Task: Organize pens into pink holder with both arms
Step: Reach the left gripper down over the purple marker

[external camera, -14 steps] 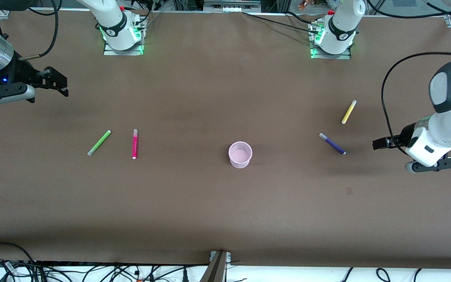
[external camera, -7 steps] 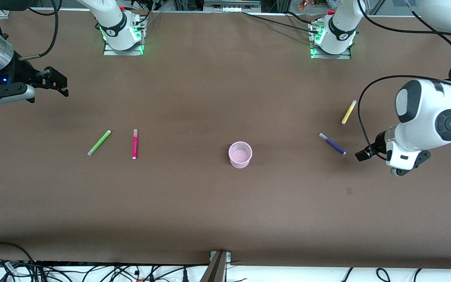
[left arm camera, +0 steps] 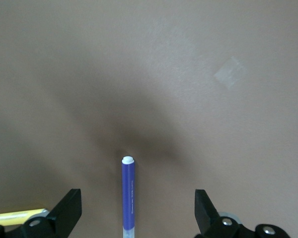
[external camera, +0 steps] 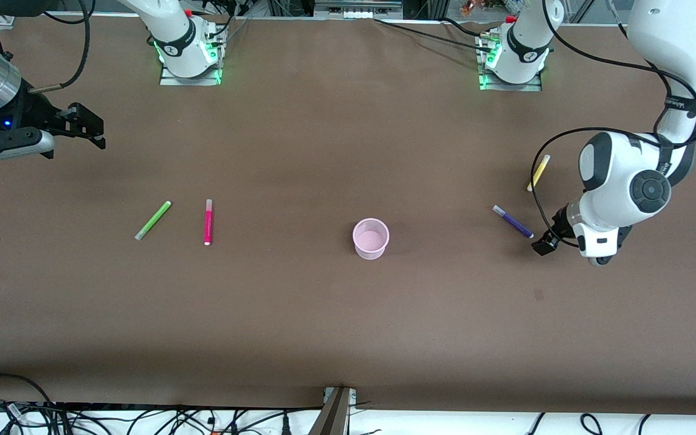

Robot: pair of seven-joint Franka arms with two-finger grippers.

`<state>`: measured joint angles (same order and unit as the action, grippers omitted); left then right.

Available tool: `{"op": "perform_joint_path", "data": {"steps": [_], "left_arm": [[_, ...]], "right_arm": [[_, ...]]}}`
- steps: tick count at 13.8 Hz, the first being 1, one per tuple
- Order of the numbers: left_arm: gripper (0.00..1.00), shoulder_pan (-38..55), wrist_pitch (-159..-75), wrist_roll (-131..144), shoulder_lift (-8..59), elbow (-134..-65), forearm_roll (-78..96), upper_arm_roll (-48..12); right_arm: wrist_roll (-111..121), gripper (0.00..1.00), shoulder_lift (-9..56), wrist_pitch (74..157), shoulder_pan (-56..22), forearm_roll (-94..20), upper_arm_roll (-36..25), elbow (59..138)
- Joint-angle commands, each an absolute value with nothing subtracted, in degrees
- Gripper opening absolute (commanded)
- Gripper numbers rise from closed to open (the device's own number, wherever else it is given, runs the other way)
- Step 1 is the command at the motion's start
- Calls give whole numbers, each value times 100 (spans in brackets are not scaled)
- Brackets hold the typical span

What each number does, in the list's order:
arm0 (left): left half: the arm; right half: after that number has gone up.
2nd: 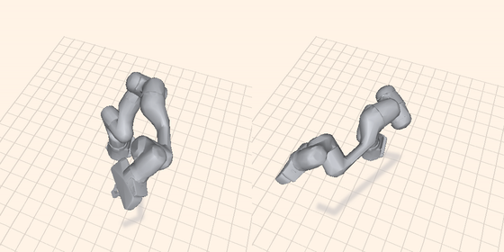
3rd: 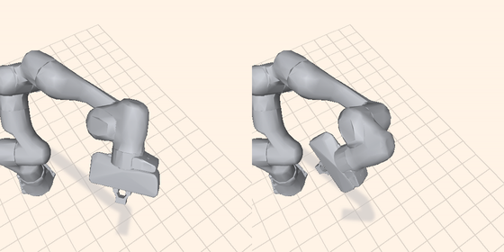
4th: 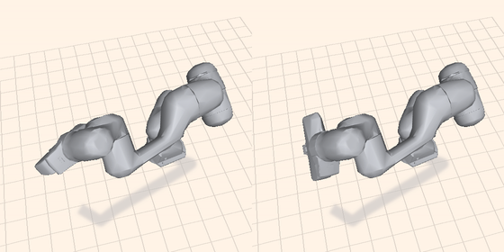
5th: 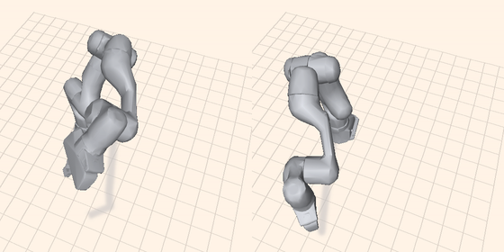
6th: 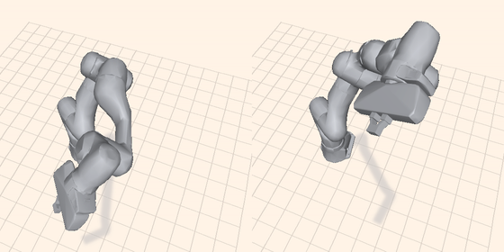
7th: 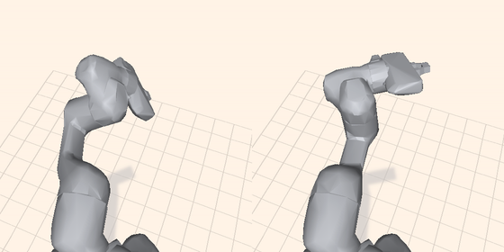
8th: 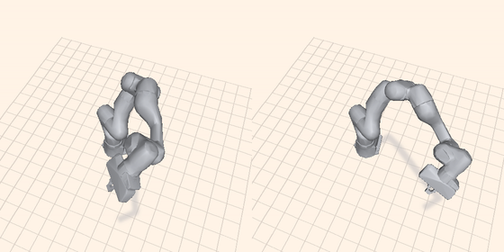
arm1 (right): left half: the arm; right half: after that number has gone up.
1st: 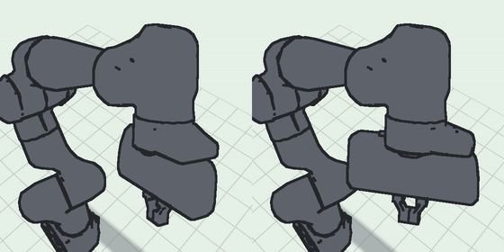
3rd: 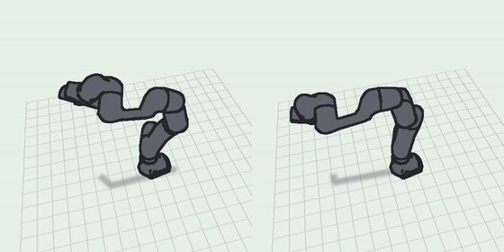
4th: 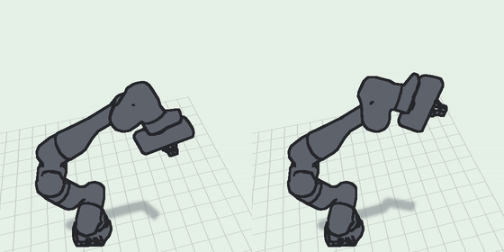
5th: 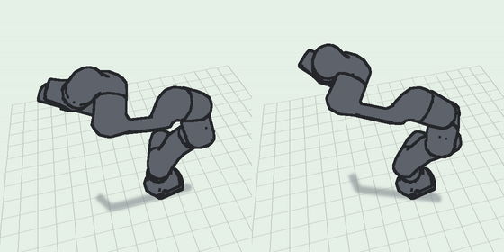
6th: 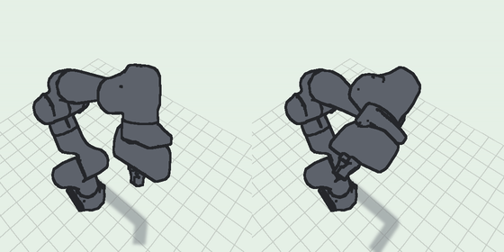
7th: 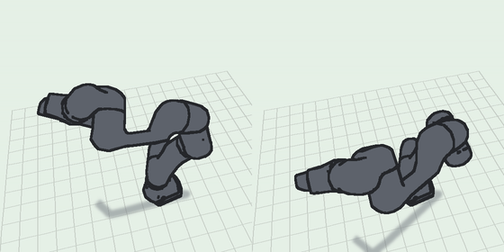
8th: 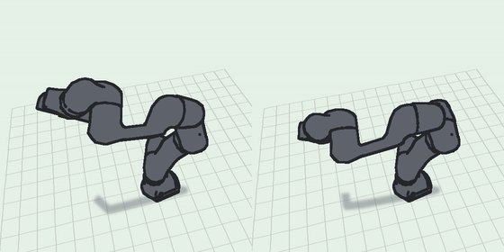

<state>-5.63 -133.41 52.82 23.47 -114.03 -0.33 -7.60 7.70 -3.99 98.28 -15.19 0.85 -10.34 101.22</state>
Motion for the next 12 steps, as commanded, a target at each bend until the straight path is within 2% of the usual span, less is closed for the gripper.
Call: {"op": "perform_joint_path", "data": {"steps": [1,5,12], "left_arm": [[100,-571,-13798,5492,2391,-11680,62,-765],[100,-563,-14185,5827,2399,-11848,62,-765],[100,-545,-14195,5862,2593,-11909,-18,-765]], "right_arm": [[826,100,-431,9738,-1441,62,-1002,10072],[844,100,-431,9738,-1433,70,-1011,10072],[844,100,-431,9738,-1433,70,-1011,10072]]}}
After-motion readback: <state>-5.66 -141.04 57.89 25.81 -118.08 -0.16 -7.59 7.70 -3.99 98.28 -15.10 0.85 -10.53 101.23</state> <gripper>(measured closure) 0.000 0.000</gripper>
